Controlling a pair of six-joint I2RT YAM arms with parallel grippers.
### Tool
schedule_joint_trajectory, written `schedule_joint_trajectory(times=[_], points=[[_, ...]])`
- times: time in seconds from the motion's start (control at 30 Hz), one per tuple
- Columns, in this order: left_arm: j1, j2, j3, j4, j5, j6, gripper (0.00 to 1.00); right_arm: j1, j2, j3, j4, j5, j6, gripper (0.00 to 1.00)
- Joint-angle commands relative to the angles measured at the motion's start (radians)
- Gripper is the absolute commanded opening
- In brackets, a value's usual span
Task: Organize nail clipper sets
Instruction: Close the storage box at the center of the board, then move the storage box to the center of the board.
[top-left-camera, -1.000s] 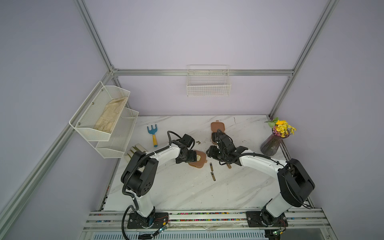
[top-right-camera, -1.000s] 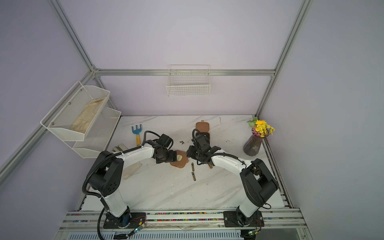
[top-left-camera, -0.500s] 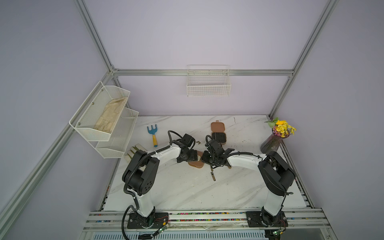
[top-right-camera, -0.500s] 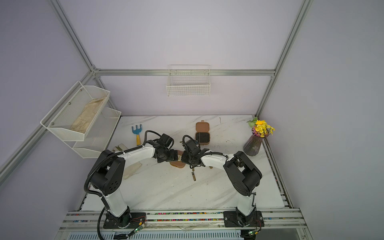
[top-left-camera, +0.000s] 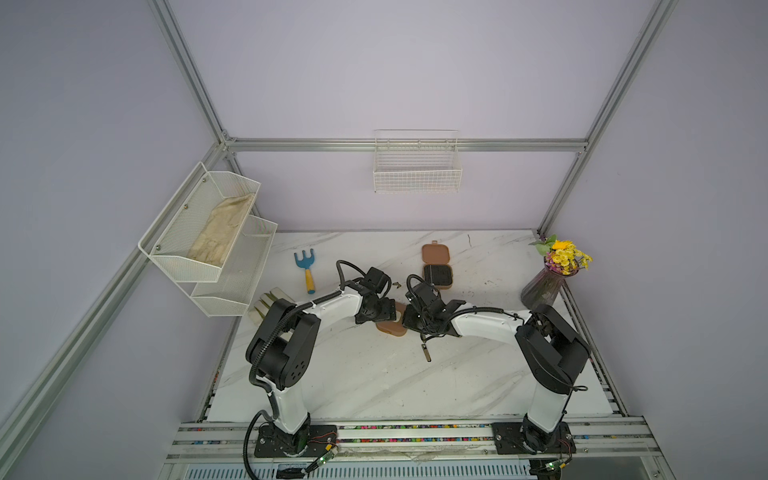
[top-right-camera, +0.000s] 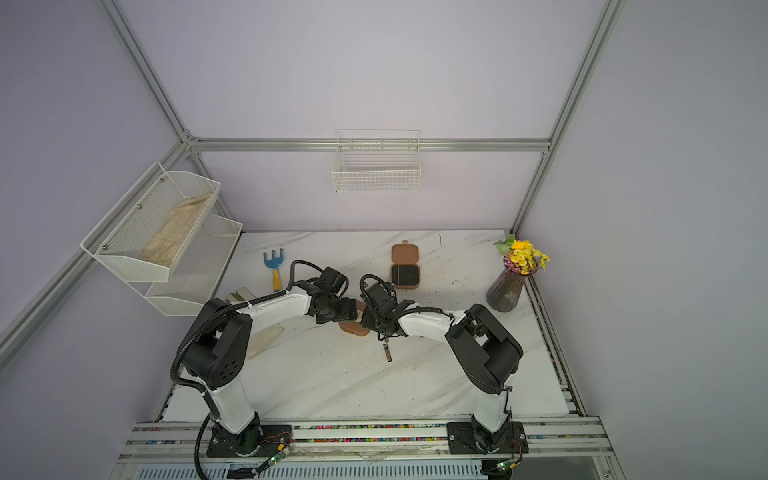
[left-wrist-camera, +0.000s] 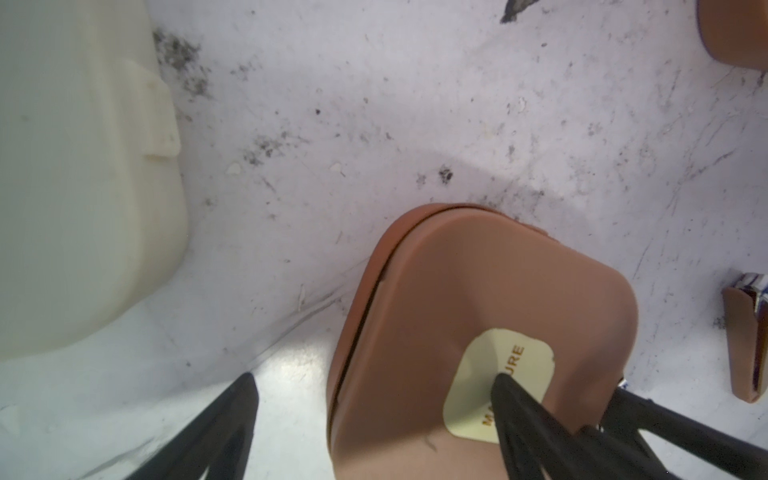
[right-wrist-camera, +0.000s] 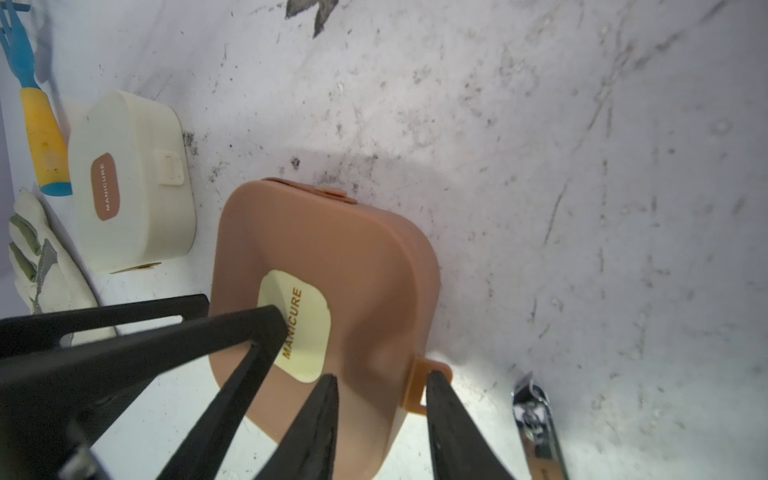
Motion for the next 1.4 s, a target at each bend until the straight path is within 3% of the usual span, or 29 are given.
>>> schedule_joint_trajectory(times=[0.0, 0.57, 0.93, 1.37], points=[[-0.008, 0.03, -0.012, 0.016, 0.0, 0.033, 0.86, 0.005, 0.006, 0.0, -0.018, 0.025, 0.035, 0.38], [-0.009, 0.102, -0.041, 0.042, 0.044, 0.032, 0.76, 0.019, 0.022, -0.068, 0.027, 0.035, 0.088, 0.36], [-0.014, 0.085, -0.076, 0.042, 0.049, 0.024, 0.76, 0.02, 0.032, -0.099, 0.057, 0.029, 0.115, 0.32], [-0.023, 0.064, -0.095, 0.054, 0.067, 0.008, 0.76, 0.043, 0.04, -0.254, 0.141, 0.061, 0.223, 0.33]])
